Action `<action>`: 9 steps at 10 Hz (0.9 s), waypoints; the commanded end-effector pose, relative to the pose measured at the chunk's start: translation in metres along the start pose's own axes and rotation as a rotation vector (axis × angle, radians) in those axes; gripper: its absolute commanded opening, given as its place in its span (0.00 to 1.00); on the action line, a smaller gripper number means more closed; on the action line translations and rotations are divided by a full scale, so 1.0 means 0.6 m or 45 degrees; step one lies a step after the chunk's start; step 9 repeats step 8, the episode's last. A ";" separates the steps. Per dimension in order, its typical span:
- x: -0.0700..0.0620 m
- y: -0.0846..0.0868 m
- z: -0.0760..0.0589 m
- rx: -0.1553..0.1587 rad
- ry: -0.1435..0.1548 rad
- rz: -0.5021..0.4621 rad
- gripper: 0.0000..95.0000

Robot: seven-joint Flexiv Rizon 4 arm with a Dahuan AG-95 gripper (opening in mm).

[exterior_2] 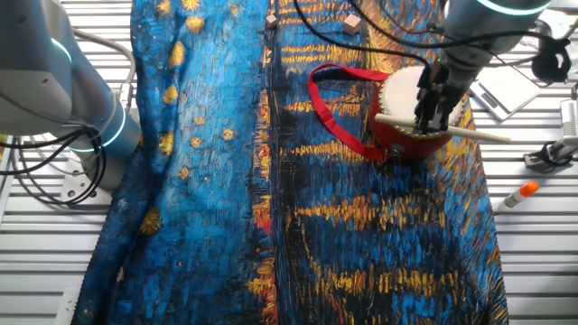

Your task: Play the drum

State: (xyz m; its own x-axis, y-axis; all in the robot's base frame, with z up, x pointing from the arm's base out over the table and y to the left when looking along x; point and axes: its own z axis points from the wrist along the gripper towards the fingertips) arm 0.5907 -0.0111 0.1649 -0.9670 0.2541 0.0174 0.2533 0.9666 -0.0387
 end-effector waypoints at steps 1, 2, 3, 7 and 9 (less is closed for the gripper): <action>-0.001 0.003 -0.002 -0.010 0.025 -0.008 0.00; 0.001 0.004 -0.003 -0.008 0.033 -0.016 0.00; 0.002 0.005 -0.004 -0.004 0.041 -0.010 0.00; 0.005 0.007 -0.005 0.001 0.030 -0.033 0.00; 0.005 0.007 -0.005 0.000 0.029 -0.041 0.00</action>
